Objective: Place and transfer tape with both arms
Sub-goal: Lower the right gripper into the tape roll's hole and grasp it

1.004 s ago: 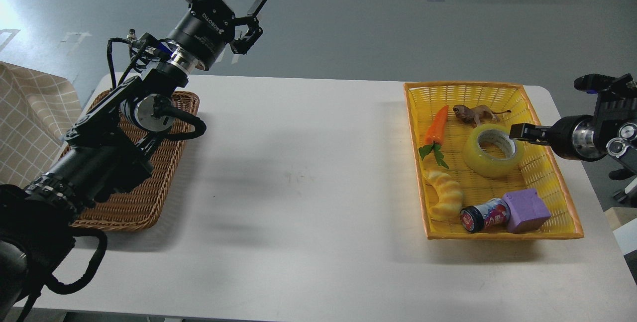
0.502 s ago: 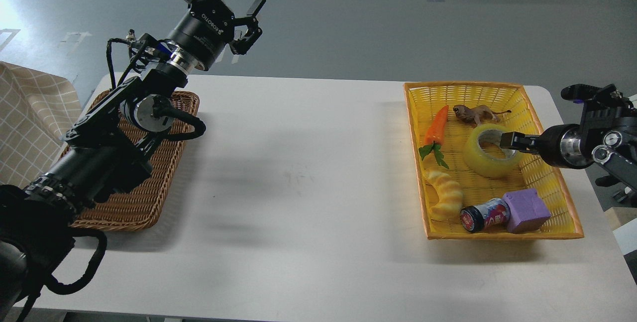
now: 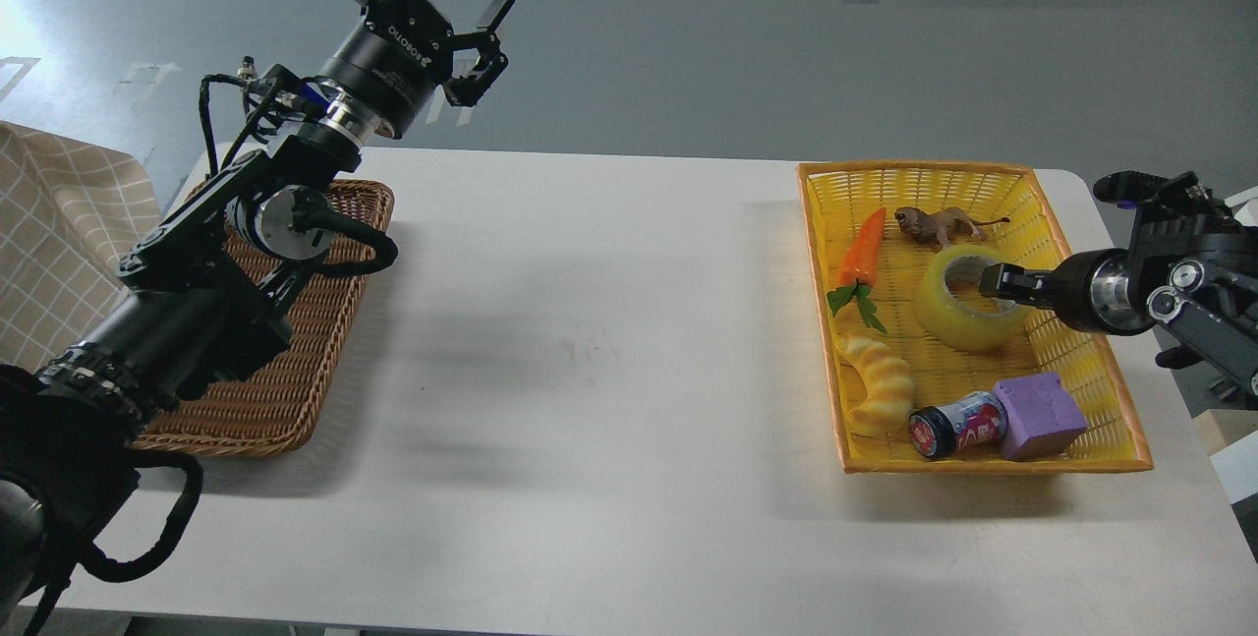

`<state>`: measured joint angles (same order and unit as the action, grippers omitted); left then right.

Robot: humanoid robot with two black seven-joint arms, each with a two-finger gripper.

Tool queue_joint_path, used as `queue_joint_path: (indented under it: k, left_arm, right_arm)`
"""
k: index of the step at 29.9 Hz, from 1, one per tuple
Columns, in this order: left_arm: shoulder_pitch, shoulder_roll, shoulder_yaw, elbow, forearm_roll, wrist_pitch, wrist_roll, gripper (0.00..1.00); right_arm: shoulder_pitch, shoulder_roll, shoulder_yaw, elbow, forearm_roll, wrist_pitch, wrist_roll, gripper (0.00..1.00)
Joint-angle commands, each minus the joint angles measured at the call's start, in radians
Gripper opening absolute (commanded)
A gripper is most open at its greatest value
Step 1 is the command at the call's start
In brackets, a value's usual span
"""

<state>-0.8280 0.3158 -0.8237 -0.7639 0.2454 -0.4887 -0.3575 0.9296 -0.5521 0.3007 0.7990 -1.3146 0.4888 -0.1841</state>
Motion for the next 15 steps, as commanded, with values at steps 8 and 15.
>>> queue_joint_path:
  k: [8,15]
  left_arm:
    - [0.0,0.0,0.0,0.0,0.0,0.0,0.0,0.98]
    - [0.001,-0.001,0.0,0.0,0.0,0.0,0.0,0.98]
  right_arm:
    - [0.0,0.021,0.0,-0.032,0.006,0.0,-0.002,0.52]
    - [-0.005,0.027,-0.009,-0.034,0.005,0.0,-0.005,0.32]
